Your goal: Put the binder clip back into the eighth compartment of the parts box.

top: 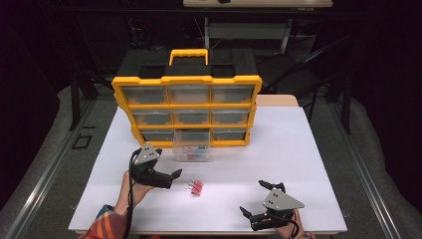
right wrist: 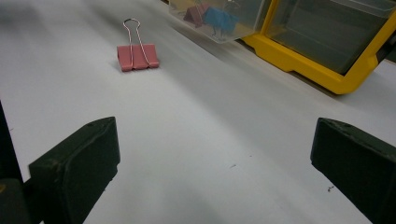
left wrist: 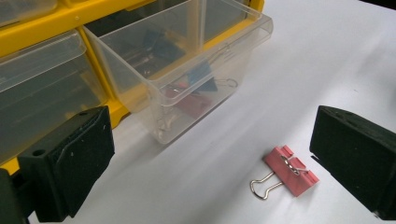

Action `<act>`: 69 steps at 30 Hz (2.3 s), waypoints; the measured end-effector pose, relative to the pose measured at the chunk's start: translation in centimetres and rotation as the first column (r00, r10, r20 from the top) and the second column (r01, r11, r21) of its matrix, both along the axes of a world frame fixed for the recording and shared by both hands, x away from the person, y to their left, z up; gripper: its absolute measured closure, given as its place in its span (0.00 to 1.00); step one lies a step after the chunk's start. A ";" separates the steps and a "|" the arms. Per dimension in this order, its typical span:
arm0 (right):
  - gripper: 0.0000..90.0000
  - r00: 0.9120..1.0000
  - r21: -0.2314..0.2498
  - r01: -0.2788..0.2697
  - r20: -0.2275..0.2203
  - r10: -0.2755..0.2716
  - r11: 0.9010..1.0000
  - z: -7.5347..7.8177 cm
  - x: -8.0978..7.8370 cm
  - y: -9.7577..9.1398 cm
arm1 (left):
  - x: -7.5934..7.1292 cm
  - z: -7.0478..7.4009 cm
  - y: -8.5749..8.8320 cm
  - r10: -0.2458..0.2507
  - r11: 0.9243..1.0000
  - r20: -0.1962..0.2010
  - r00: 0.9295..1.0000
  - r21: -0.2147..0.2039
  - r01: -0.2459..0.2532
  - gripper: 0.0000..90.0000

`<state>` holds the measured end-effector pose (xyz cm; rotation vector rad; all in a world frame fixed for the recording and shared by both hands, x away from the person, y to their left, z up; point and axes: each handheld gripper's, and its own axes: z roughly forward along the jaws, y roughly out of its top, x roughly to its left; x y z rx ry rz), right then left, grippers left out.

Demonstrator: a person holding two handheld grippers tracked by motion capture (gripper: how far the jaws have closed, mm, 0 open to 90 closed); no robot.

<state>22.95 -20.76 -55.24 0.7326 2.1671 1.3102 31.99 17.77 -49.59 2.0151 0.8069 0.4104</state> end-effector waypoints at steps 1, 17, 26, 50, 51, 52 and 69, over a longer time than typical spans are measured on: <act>0.01 1.000 -0.003 -0.001 -0.001 0.001 1.000 0.0 0.0 0.0 | -0.2 -0.1 0.0 -0.002 1.000 0.003 1.000 0.001 0.002 0.00; 0.01 1.000 -0.006 0.000 -0.003 0.000 1.000 0.0 0.1 0.0 | -1.5 -1.9 -1.3 -0.010 1.000 -0.026 1.000 -0.003 0.010 0.00; 0.01 1.000 -0.009 -0.003 -0.004 0.003 1.000 -0.1 0.1 0.1 | -2.1 -2.9 -2.4 -0.026 1.000 -0.037 0.999 0.004 0.026 0.00; 0.01 1.000 -0.013 -0.007 -0.013 0.006 1.000 -0.1 0.1 0.1 | -2.7 -4.8 -4.6 -0.071 0.996 -0.081 0.994 0.046 0.075 0.26; 0.01 1.000 -0.014 -0.005 -0.010 0.005 1.000 -0.1 0.1 0.1 | -2.7 -4.9 -4.7 -0.076 0.996 -0.083 0.994 0.045 0.080 0.30; 0.01 1.000 -0.020 -0.008 -0.009 0.008 1.000 -0.1 0.1 0.2 | -2.7 -4.9 -4.7 -0.079 0.995 -0.085 0.993 0.047 0.083 0.34; 0.01 1.000 -0.027 -0.010 -0.016 0.010 1.000 -0.2 0.2 0.2 | -2.2 -6.1 -5.3 -0.089 0.995 -0.128 0.988 0.036 0.095 0.70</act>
